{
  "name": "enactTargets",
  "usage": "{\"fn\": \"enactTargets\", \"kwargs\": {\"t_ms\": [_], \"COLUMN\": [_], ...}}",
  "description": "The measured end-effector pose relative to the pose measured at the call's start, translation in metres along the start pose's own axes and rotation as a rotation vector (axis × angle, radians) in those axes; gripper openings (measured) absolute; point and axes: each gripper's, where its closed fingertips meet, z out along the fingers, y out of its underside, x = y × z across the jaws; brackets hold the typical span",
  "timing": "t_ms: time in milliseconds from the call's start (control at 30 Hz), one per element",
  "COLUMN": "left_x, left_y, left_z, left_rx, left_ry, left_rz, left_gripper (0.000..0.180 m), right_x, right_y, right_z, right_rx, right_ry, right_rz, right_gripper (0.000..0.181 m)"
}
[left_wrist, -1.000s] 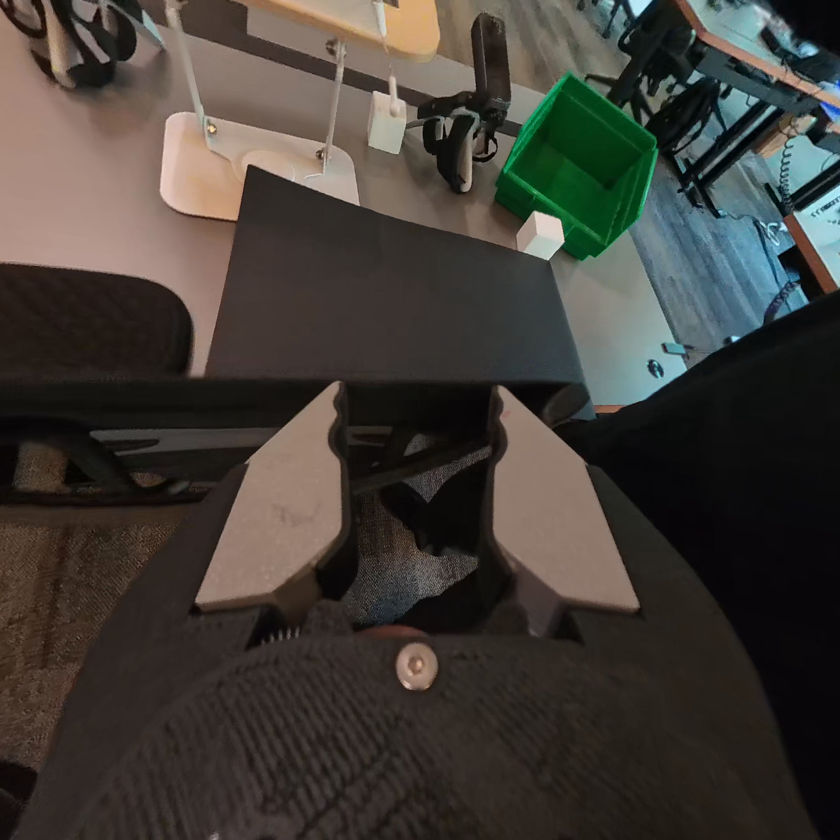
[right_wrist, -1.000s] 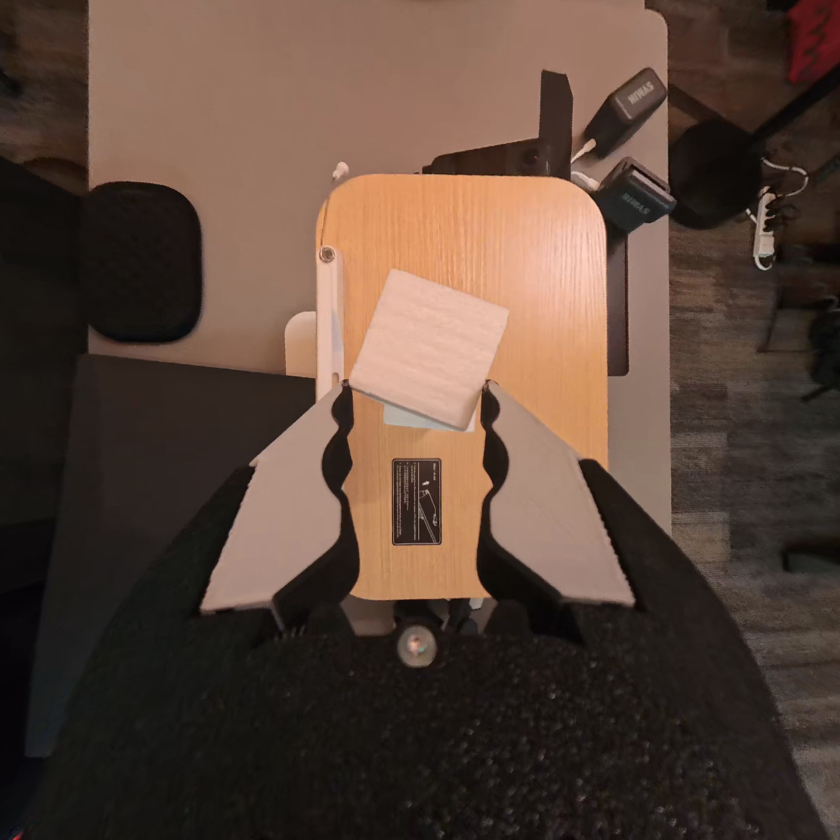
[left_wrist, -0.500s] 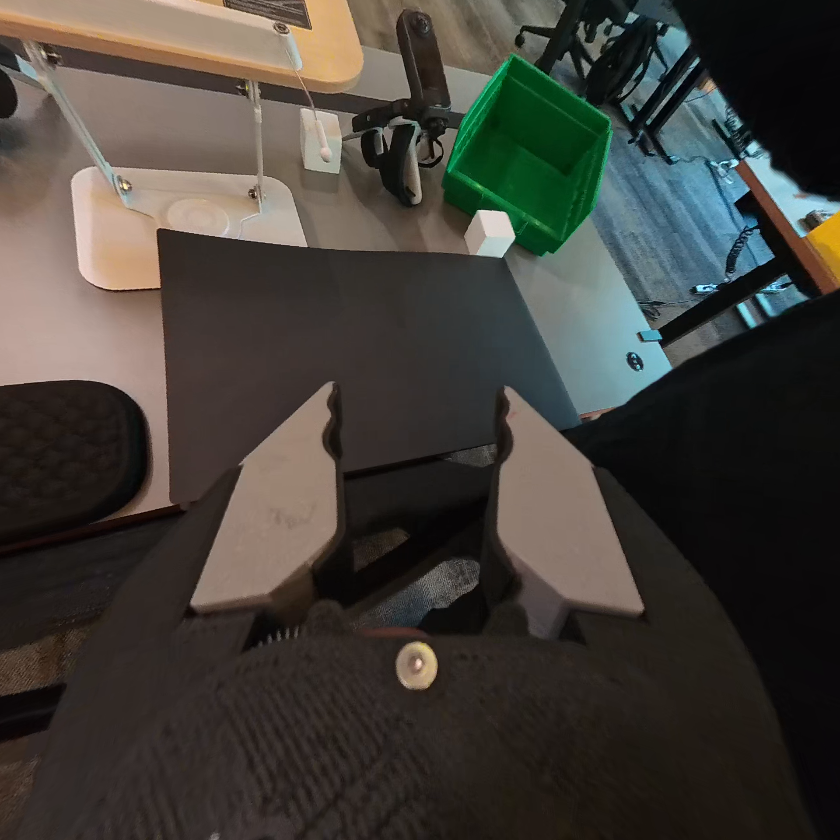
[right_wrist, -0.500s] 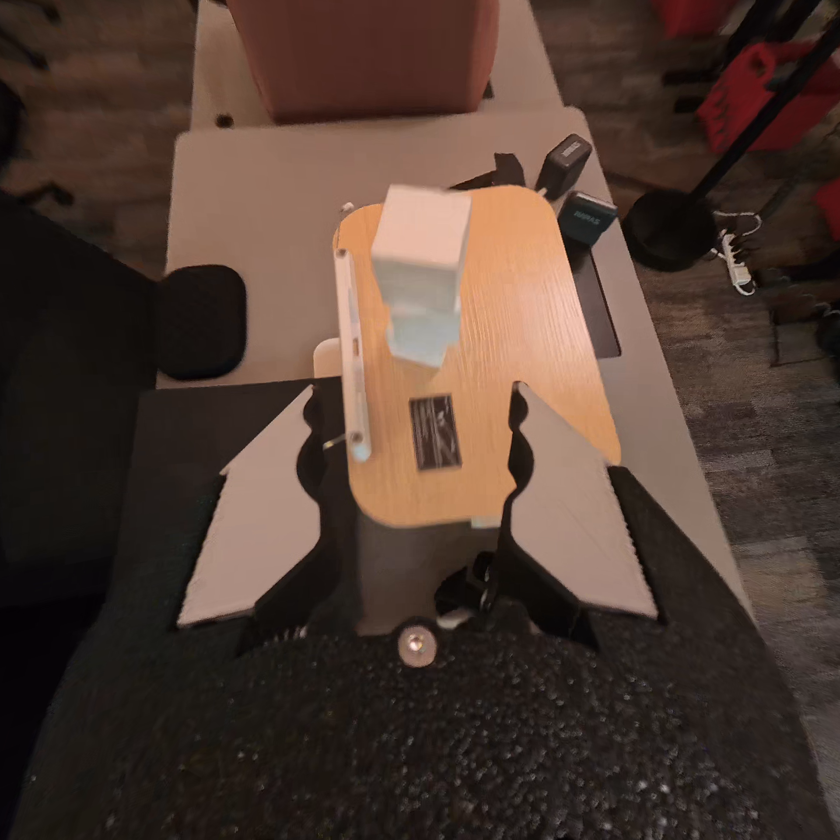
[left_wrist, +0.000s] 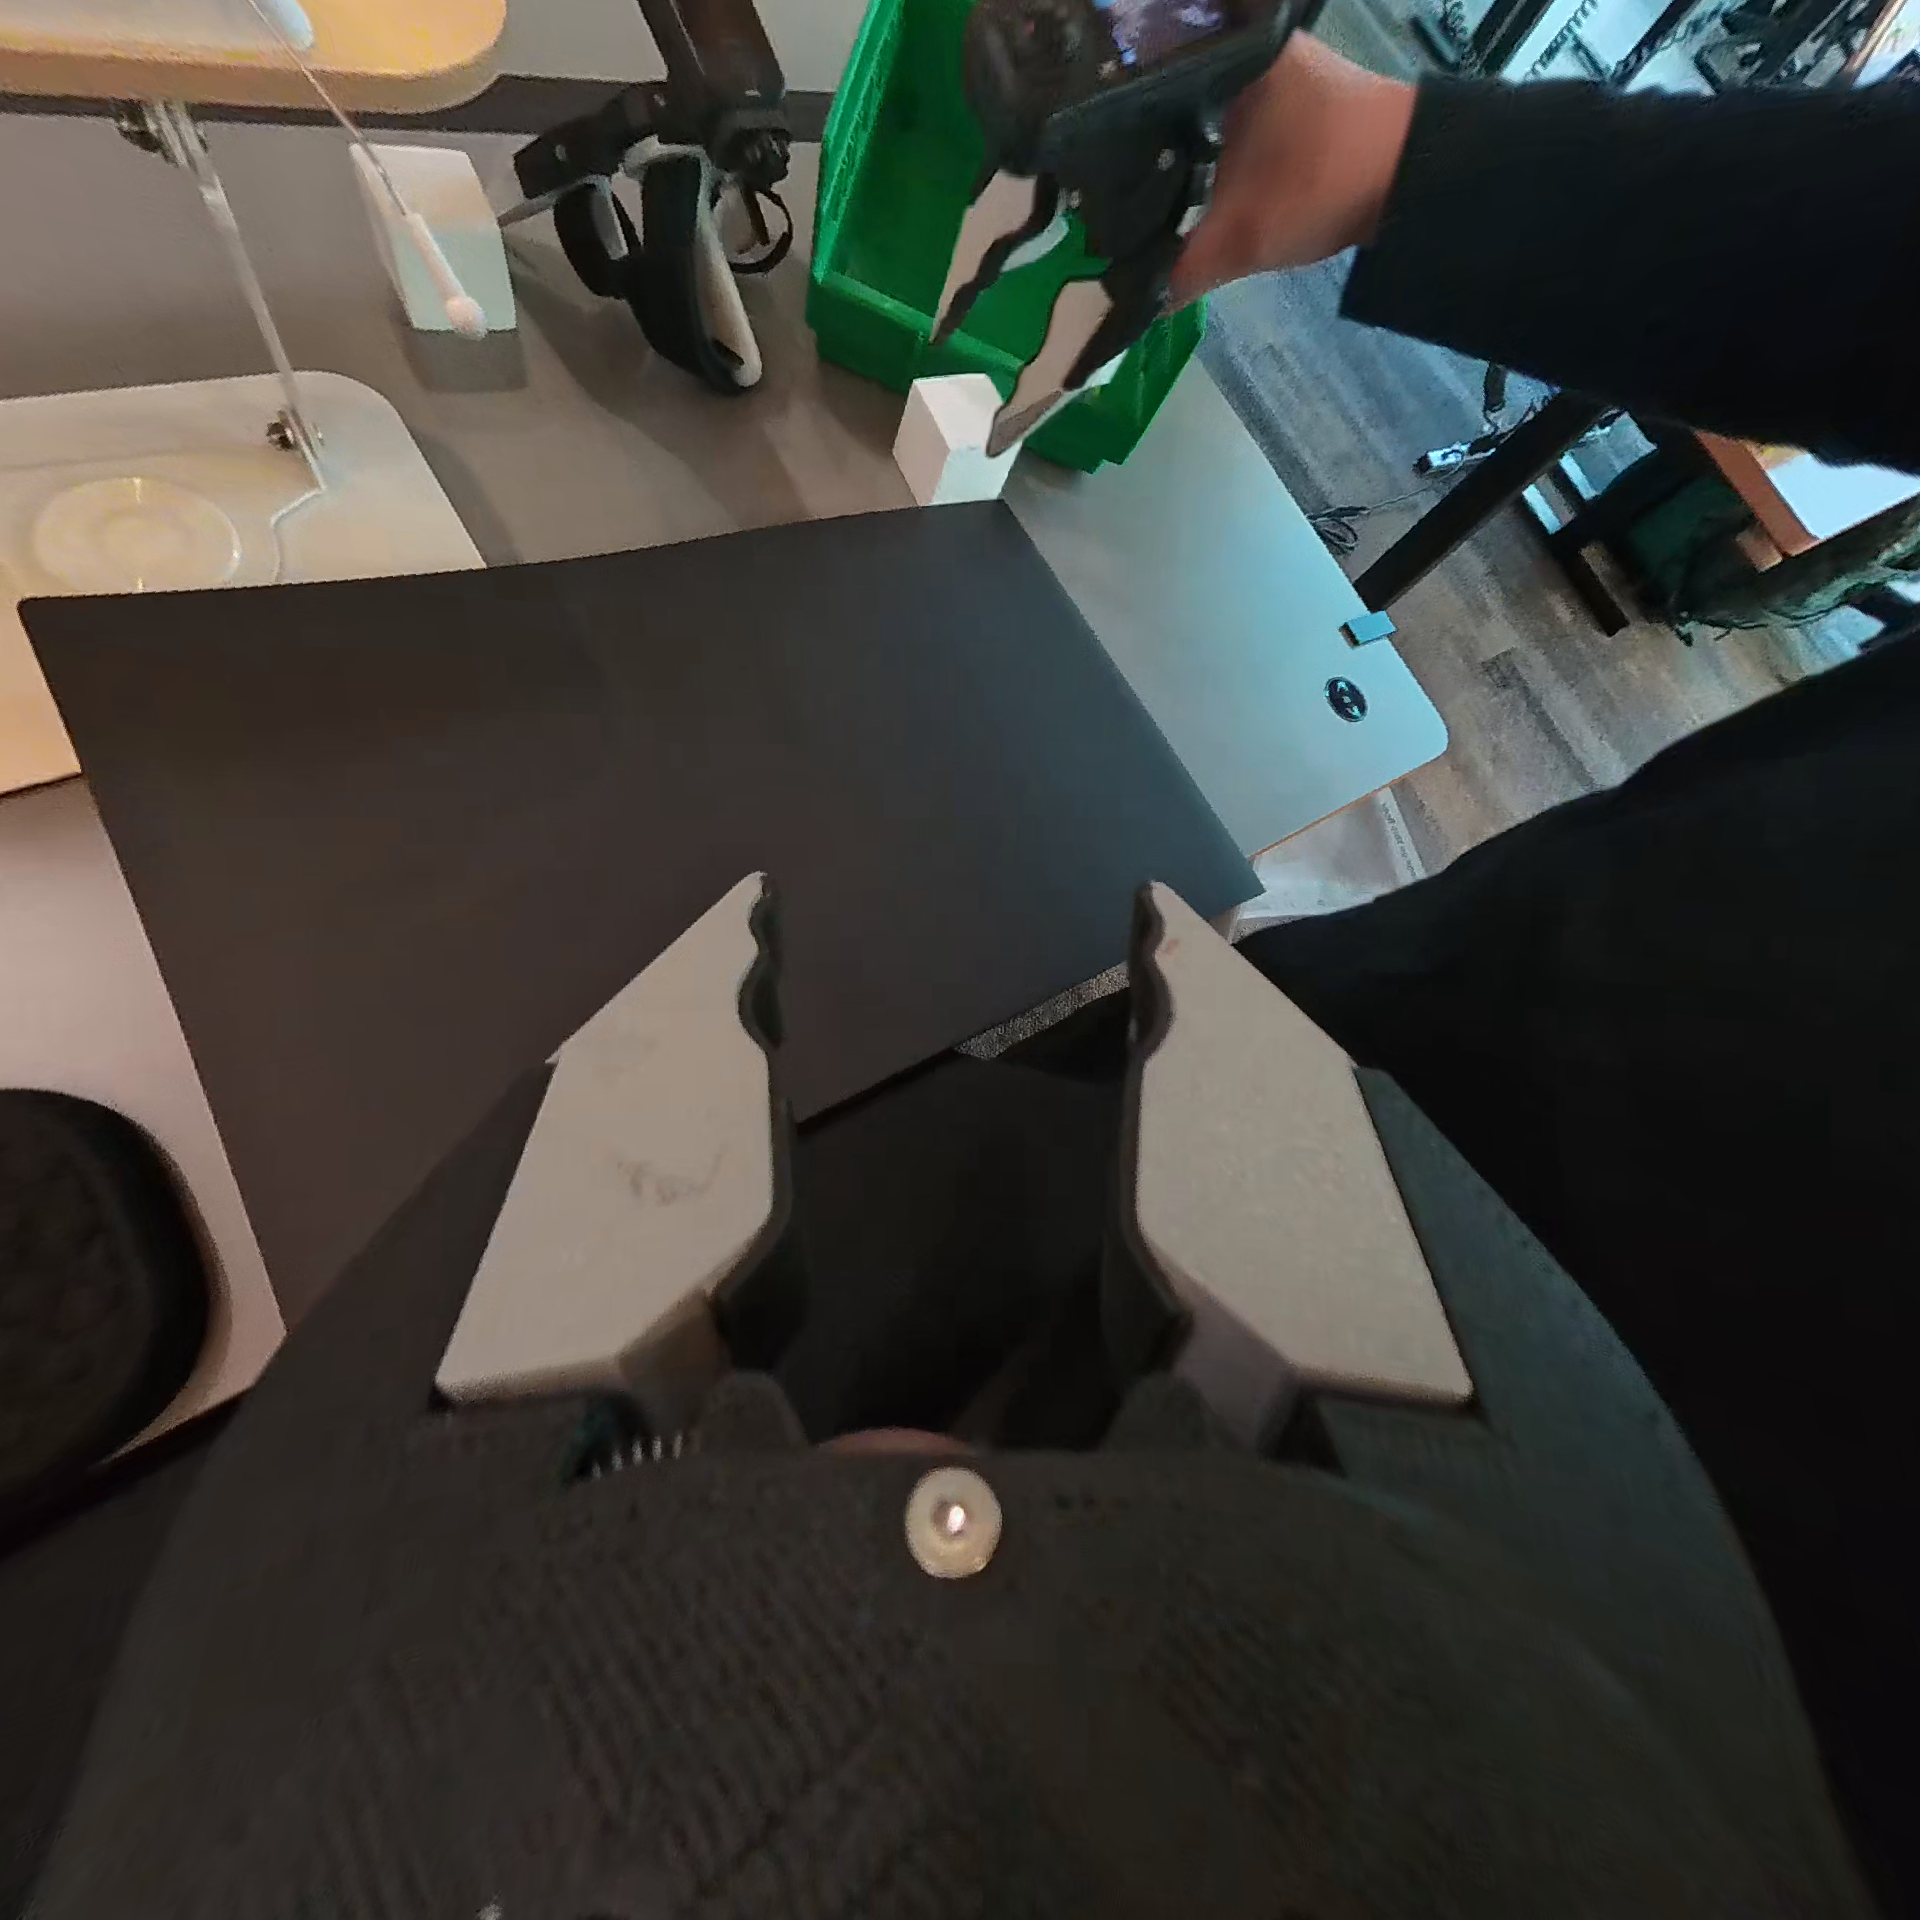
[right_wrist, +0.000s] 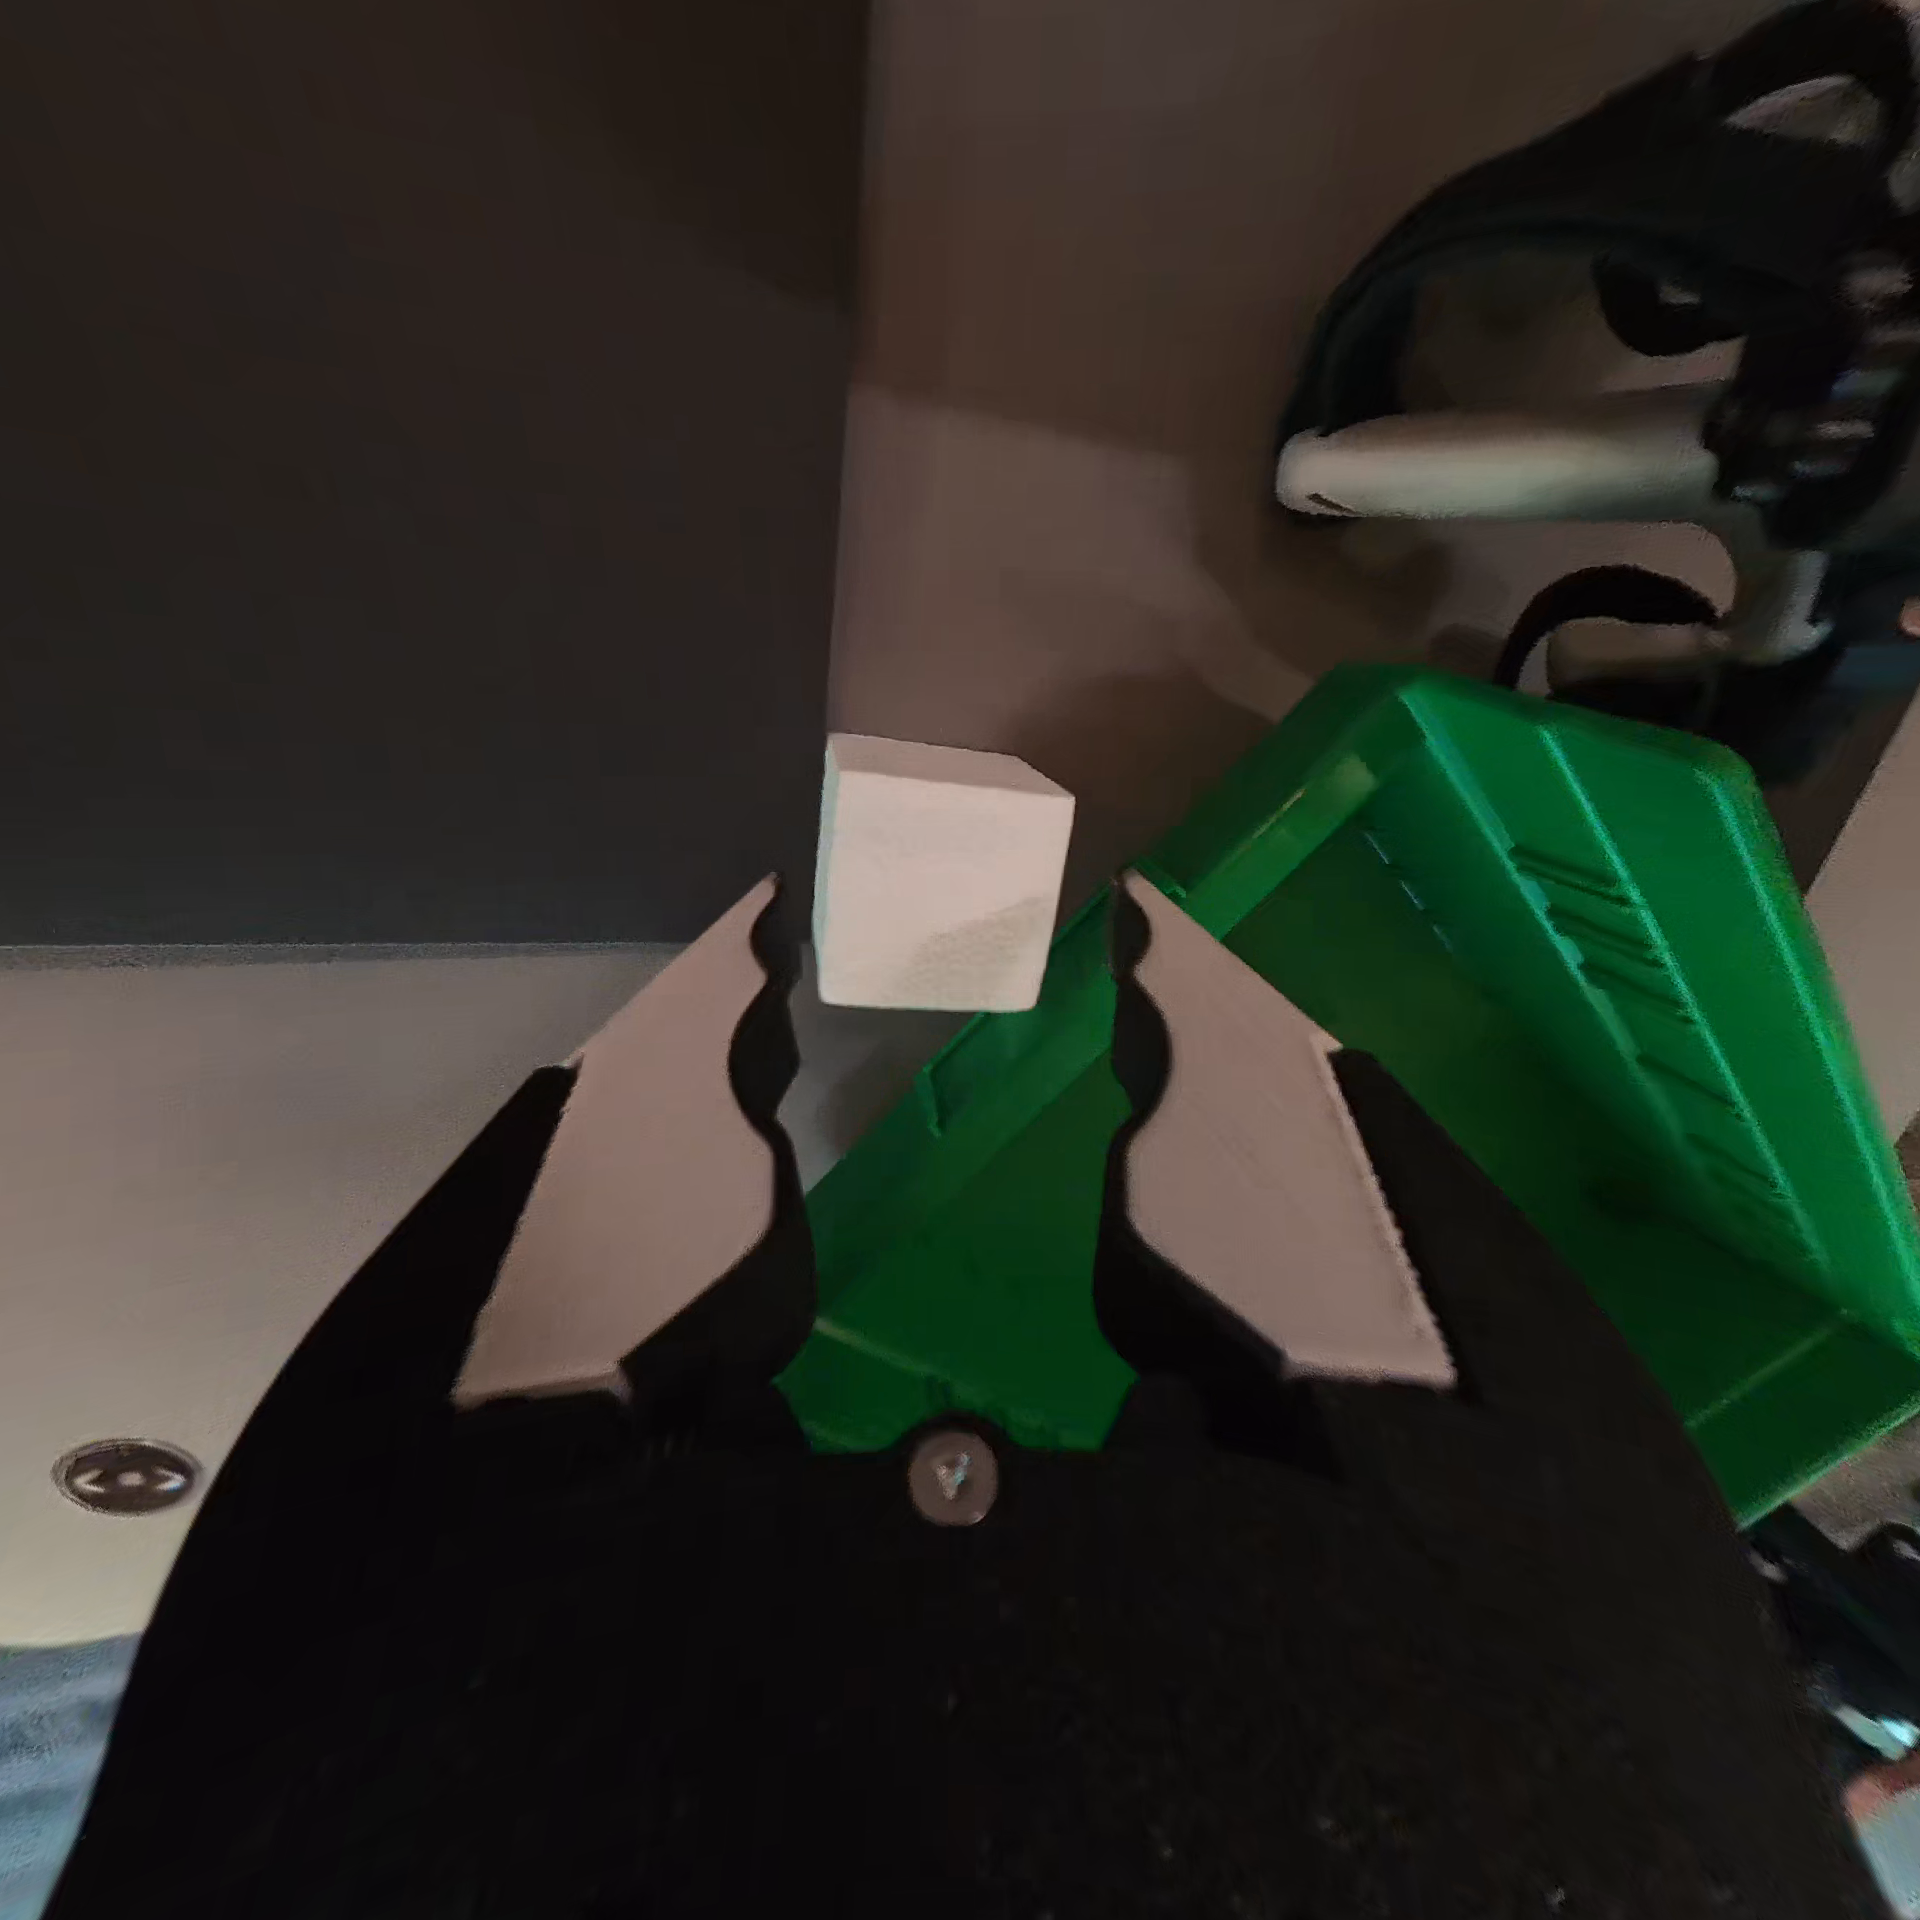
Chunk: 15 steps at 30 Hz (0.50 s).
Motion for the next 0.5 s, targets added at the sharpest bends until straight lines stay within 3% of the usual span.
{"fn": "enactTargets", "kwargs": {"t_ms": [167, 500], "left_x": [0.003, 0.001], "left_y": [0.004, 0.023], "left_z": [-0.001, -0.013], "left_rx": [-0.003, 0.029], "left_ry": [-0.02, -0.083], "left_rz": [0.004, -0.085], "left_gripper": [0.066, 0.065], "right_x": [-0.005, 0.01], "right_y": [0.008, -0.016], "right_z": [0.025, -0.007], "right_rx": [-0.115, -0.039], "right_ry": [-0.067, -0.104], "right_rz": [-0.036, 0.057], "right_gripper": [0.058, 0.054]}}
